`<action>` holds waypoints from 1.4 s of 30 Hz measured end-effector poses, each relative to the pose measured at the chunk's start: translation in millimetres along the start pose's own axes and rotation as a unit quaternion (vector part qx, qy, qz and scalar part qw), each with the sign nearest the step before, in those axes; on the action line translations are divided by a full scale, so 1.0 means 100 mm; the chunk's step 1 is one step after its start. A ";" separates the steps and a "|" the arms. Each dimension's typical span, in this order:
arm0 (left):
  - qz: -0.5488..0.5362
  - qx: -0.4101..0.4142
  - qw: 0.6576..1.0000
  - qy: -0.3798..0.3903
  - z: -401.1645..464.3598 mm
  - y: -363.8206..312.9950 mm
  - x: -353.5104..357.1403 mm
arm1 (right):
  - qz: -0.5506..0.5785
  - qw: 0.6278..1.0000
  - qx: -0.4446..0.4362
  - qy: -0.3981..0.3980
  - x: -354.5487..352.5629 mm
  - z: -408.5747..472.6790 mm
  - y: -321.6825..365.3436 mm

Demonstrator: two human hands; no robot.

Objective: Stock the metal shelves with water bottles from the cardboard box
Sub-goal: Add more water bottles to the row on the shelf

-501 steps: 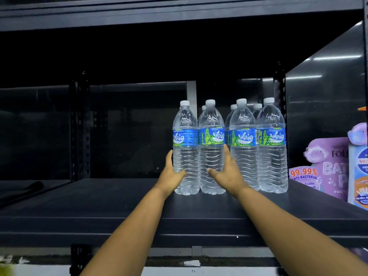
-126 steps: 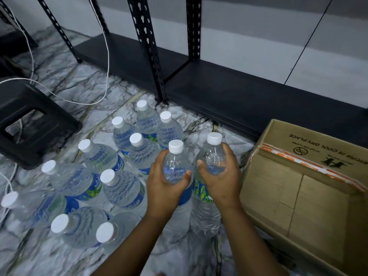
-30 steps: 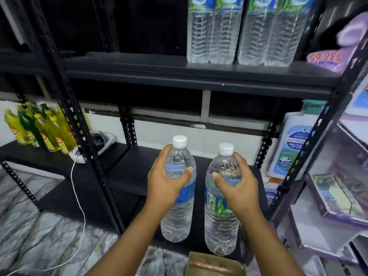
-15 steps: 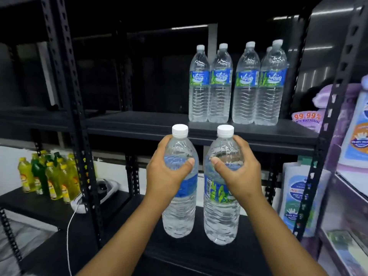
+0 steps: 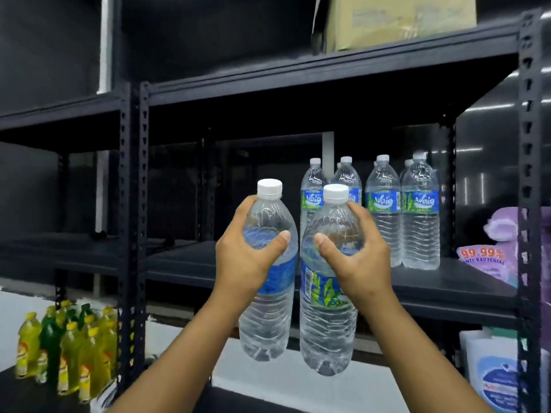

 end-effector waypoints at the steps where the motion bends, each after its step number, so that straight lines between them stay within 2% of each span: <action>1: 0.002 0.008 1.000 -0.004 0.08 0.00 -0.02 | 0.000 1.000 -0.008 0.001 0.05 0.07 0.01; 6: 0.005 0.042 0.999 -0.015 0.40 0.06 -0.12 | 0.009 0.999 -0.054 0.002 0.31 0.34 0.05; 14: 0.011 0.075 0.997 -0.026 0.89 0.23 -0.18 | 0.004 0.997 -0.081 -0.018 0.61 0.77 -0.06; 22: 0.008 0.045 0.999 -0.030 1.43 0.67 -0.06 | 0.005 0.995 -0.089 -0.034 0.87 1.24 -0.42; 35: -0.010 -0.078 0.996 0.035 2.13 1.76 0.30 | -0.038 0.999 0.023 -0.004 1.40 1.93 -1.42; 42: -0.030 -0.094 0.987 0.124 2.31 2.02 0.64 | -0.032 0.996 0.078 -0.028 1.36 2.08 -1.90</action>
Point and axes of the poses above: each hand's wrist, its own z-axis towards the middle knuckle, its own x-axis out of the palm, y = z × x, the point moved 7 cm from there along z, towards the middle knuckle, and after that the axes turned 13 degrees about z, right-handed, at the moved point
